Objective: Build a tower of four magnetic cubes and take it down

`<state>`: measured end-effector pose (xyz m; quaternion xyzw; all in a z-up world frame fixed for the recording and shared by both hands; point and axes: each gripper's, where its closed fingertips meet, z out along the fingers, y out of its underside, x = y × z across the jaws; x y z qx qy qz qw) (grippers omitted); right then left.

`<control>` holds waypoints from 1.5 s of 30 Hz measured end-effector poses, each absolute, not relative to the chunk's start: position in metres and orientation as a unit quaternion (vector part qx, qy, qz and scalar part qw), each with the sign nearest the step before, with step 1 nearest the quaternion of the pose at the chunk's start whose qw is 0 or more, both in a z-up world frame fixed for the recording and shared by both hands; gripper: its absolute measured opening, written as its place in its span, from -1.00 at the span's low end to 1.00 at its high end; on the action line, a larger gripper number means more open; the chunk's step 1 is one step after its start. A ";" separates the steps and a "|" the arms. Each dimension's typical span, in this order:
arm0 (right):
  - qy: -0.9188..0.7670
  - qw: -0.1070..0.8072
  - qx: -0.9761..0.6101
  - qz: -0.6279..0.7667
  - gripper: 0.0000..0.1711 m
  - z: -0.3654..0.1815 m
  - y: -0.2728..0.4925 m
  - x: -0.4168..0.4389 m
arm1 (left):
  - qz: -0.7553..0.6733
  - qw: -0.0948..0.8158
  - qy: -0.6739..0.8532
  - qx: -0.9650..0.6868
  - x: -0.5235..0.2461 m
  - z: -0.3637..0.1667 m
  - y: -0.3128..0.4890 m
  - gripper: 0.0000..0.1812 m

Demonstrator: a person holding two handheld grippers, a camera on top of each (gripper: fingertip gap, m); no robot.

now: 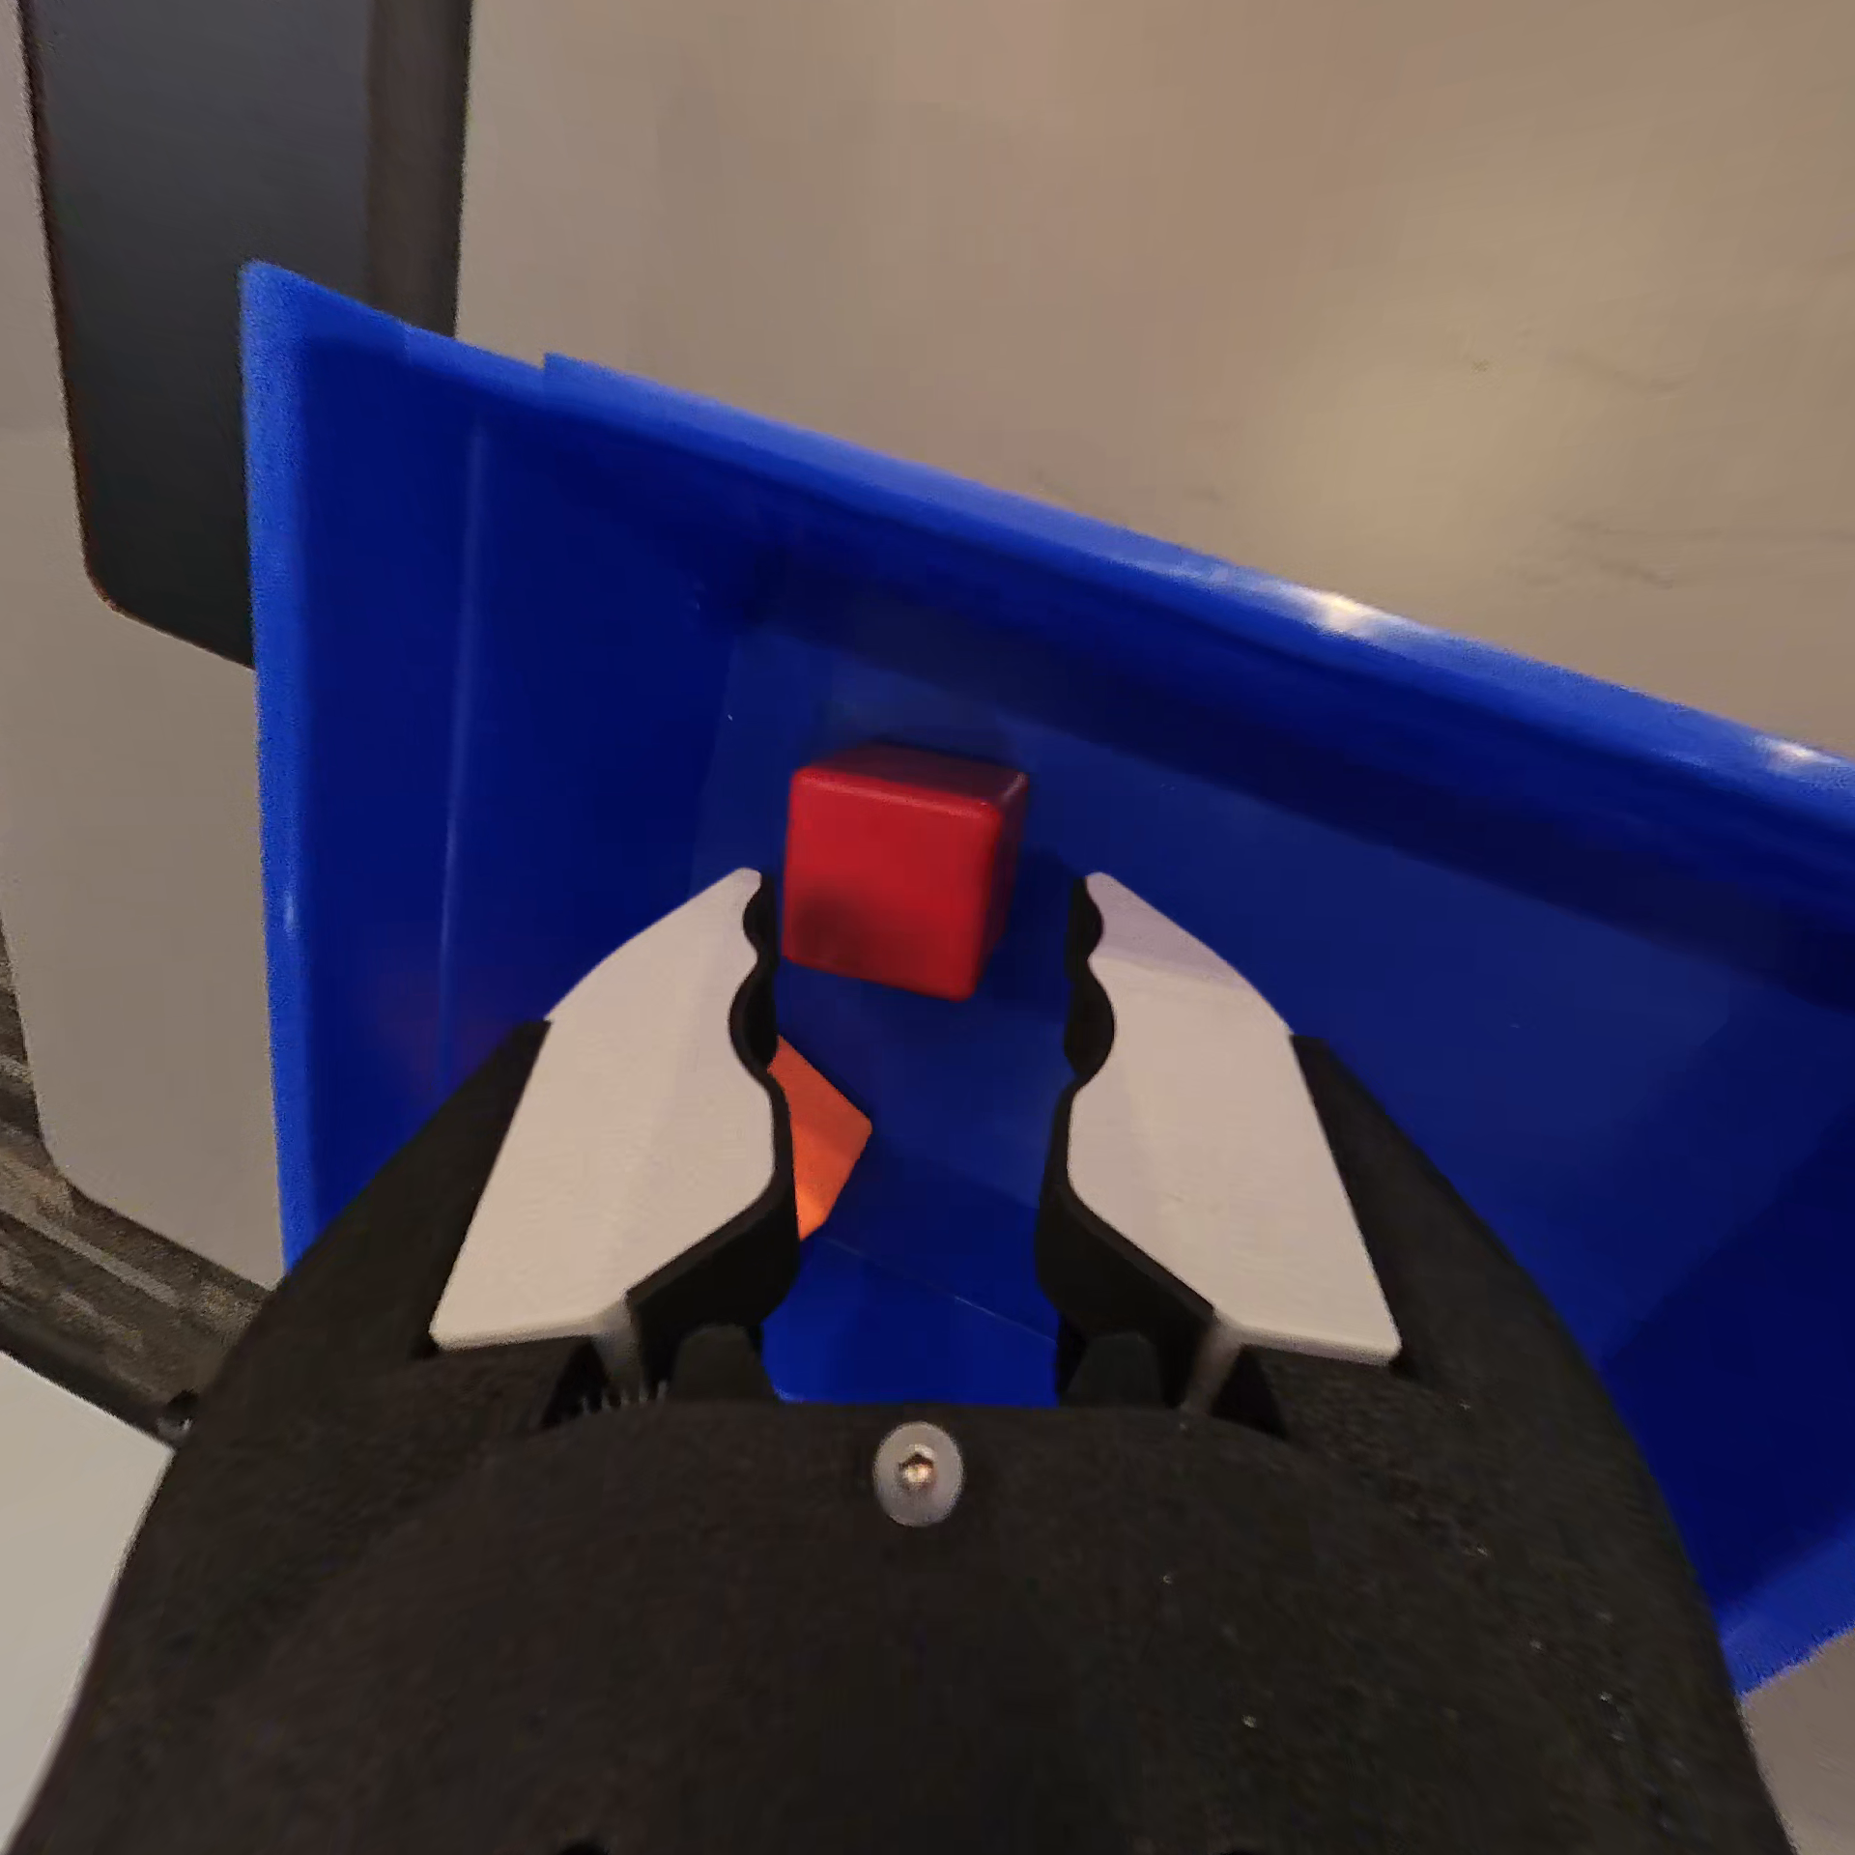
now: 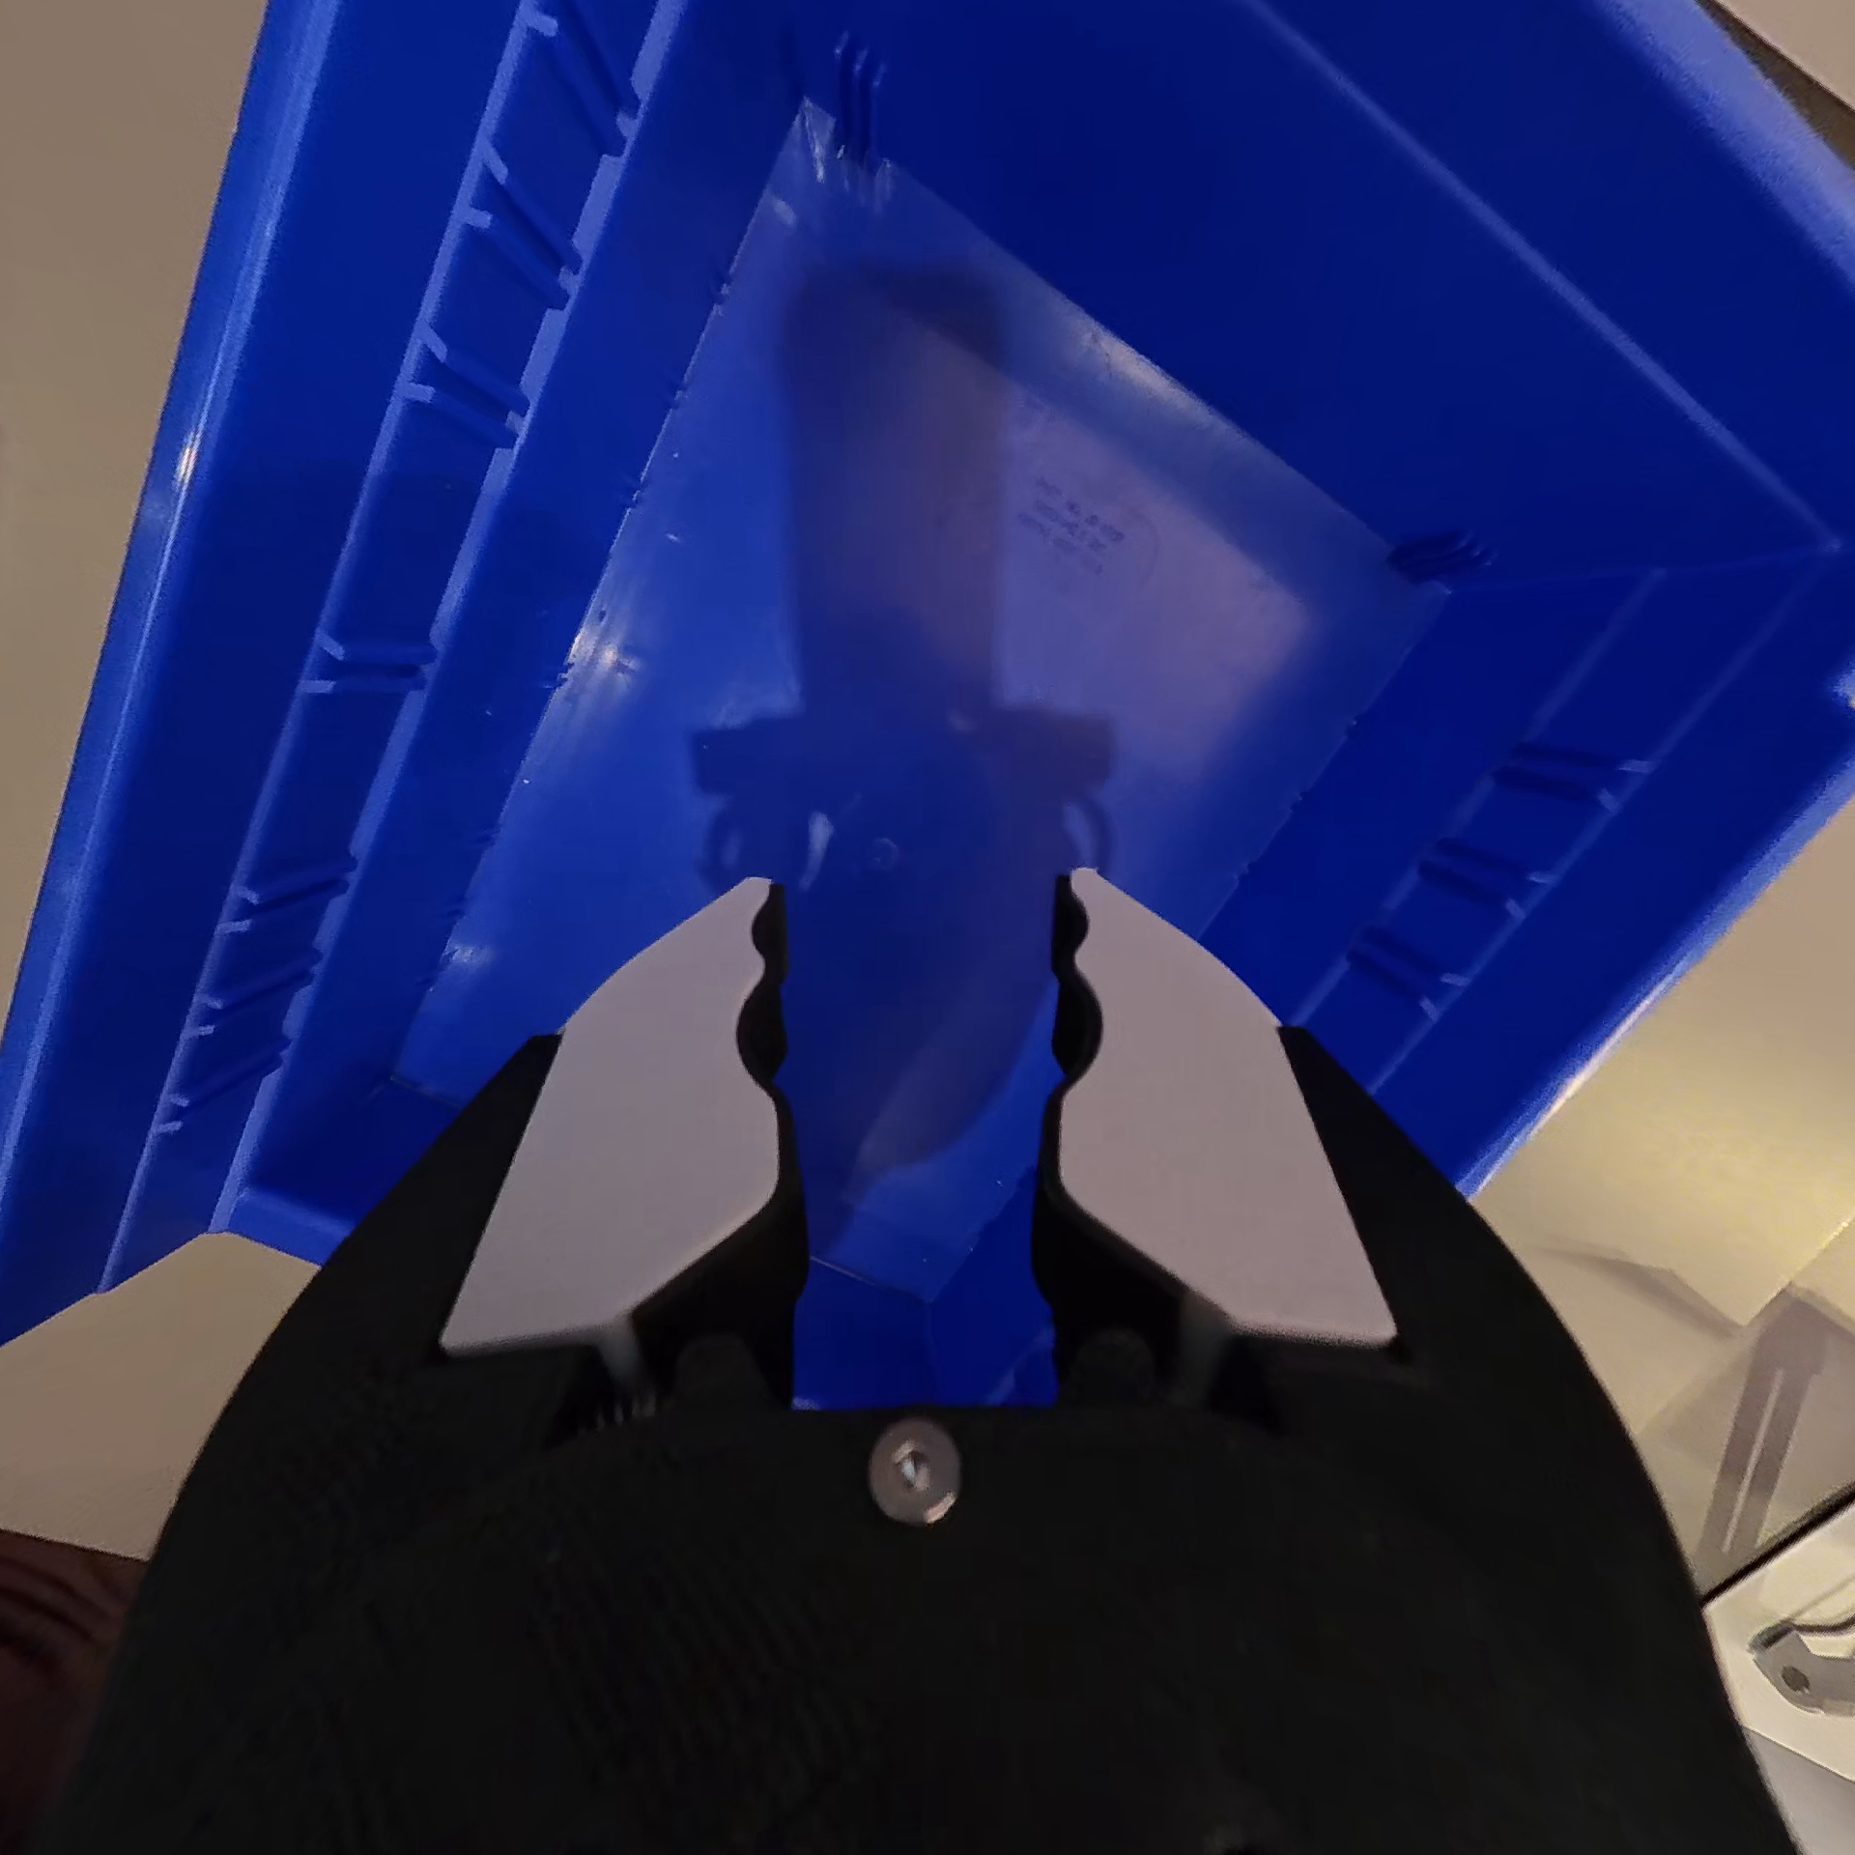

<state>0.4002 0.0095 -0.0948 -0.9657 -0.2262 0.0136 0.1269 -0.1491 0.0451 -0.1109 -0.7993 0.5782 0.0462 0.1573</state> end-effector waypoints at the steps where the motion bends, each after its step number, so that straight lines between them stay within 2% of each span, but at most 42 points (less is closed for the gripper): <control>1: -0.225 0.126 -0.966 0.012 -0.38 -0.095 0.009 0.401 | 0.045 0.151 0.579 -0.800 -0.150 -0.114 0.047 -0.36; 11: -0.226 0.112 -0.968 0.009 -0.38 -0.100 0.007 0.403 | 0.032 0.102 0.588 -0.802 -0.157 -0.137 0.052 -0.37; 13: -0.227 0.110 -0.968 0.009 -0.38 -0.100 0.007 0.403 | 0.040 0.105 0.588 -0.801 -0.159 -0.141 0.054 -0.44; 18: -0.230 0.105 -0.967 0.013 -0.37 -0.102 0.006 0.402 | 0.037 0.118 0.582 -0.804 -0.160 -0.132 0.051 -0.45; 21: -0.230 0.100 -0.968 0.013 -0.37 -0.104 0.005 0.403 | 0.054 0.136 0.579 -0.802 -0.165 -0.108 0.048 -0.45; 25: -0.230 0.097 -0.968 0.015 -0.37 -0.104 0.004 0.404 | 0.075 0.197 0.580 -0.787 -0.153 -0.043 0.042 -0.45; 29: -0.235 0.098 -0.967 0.017 -0.38 -0.102 0.002 0.401 | 0.071 0.253 0.602 -0.754 -0.103 0.023 0.019 -0.45; 32: -0.238 0.105 -0.965 0.019 -0.39 -0.098 0.001 0.399 | 0.036 0.269 0.634 -0.724 -0.043 0.045 -0.010 -0.45; 38: -0.241 0.116 -0.963 0.025 -0.39 -0.091 -0.001 0.398 | -0.024 0.235 0.695 -0.679 0.060 0.016 -0.053 -0.45; 45: -0.243 0.125 -0.961 0.037 -0.38 -0.087 -0.002 0.398 | -0.016 0.169 0.712 -0.682 0.096 -0.039 -0.052 -0.45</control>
